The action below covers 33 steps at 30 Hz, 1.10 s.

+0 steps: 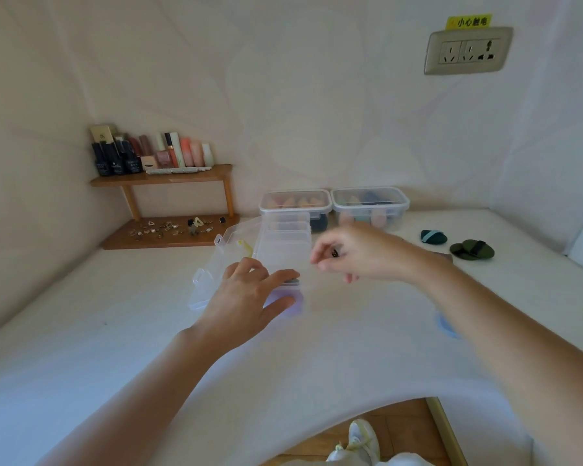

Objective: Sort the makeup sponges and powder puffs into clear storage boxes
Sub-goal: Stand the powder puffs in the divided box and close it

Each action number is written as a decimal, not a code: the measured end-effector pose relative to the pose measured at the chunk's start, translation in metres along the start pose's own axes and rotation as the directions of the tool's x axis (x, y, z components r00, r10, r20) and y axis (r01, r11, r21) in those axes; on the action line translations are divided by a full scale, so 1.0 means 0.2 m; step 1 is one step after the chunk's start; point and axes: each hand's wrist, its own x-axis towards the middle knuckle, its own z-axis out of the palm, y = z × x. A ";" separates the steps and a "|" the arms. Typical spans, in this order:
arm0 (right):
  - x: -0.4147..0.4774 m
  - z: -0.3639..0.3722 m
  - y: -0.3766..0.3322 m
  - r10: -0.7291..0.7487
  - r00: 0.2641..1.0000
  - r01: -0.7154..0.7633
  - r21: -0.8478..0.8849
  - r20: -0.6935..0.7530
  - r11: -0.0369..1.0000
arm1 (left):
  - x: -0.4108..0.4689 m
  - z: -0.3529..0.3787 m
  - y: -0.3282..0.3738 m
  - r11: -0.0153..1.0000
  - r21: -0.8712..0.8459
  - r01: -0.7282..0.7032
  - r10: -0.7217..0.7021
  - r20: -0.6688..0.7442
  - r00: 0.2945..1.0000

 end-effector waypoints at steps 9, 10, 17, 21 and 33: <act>-0.36 -0.34 0.46 0.732 0.665 -0.597 -0.482 0.148 0.641 | 0.03 -0.03 0.02 1.000 -0.022 0.015 -0.012 0.123 0.992; -0.38 -0.34 0.49 0.750 0.637 -0.608 -0.482 0.179 0.631 | 0.04 -0.04 0.03 1.000 -0.023 0.014 -0.011 0.142 0.990; -0.38 -0.21 0.49 0.491 0.846 -0.443 -0.241 0.207 0.864 | 0.04 -0.04 0.02 0.999 -0.054 -0.004 0.012 0.162 0.987; -0.30 -0.11 0.43 0.268 0.955 -0.238 -0.213 0.126 0.948 | 0.04 -0.03 0.01 0.995 -0.097 -0.017 0.030 0.140 0.990; -0.32 -0.12 0.33 0.371 0.880 -0.335 -0.166 0.297 0.927 | 0.03 -0.03 0.02 0.995 -0.096 -0.020 0.027 0.069 0.997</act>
